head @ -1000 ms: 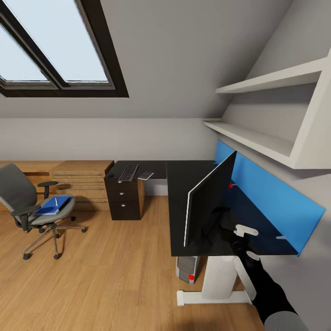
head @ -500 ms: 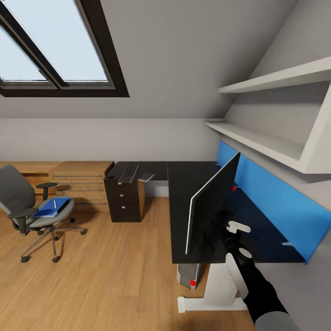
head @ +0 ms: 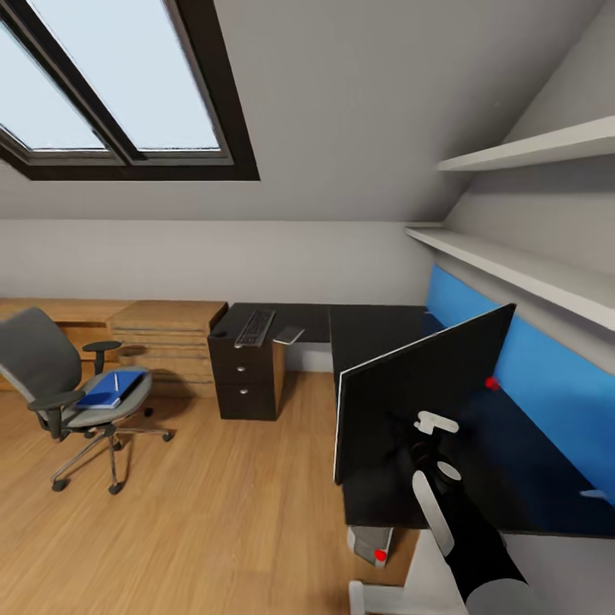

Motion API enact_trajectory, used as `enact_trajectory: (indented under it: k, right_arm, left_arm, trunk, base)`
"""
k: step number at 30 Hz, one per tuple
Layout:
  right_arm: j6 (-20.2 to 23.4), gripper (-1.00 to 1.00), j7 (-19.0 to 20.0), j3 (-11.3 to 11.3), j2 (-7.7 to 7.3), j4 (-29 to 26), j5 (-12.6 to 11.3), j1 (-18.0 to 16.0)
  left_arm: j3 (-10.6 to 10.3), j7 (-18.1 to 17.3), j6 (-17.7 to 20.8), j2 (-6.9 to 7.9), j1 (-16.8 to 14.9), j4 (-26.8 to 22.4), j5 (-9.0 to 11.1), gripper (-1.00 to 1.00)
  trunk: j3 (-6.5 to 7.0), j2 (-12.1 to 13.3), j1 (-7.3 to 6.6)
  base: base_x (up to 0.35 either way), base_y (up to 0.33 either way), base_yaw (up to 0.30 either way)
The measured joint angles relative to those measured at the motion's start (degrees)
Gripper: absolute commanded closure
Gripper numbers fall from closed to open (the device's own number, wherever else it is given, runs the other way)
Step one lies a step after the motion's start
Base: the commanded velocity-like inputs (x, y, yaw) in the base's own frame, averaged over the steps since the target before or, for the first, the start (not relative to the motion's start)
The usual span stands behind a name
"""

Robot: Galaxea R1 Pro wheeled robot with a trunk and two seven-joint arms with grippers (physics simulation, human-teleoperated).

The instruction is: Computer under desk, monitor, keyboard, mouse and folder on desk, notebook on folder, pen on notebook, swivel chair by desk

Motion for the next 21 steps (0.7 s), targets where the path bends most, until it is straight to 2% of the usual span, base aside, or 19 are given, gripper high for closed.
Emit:
enact_trajectory:
  k: [7,21]
  right_arm:
    - [0.0,-1.00,0.0,0.0,0.00,0.1,0.0,0.0]
    - [0.0,-1.00,0.1,0.0,-0.01,0.3,0.0,0.0]
  left_arm:
    - [0.0,-0.1,0.1,0.00,0.0,0.0,-0.1,-1.00]
    - [0.0,0.0,0.1,0.00,0.0,0.0,0.0,-1.00]
  trunk:
    - [0.00,0.0,-0.01]
    - [0.00,0.0,0.00]
  base:
    - [0.306,0.129,0.001]
    - [0.282,0.216,0.000]
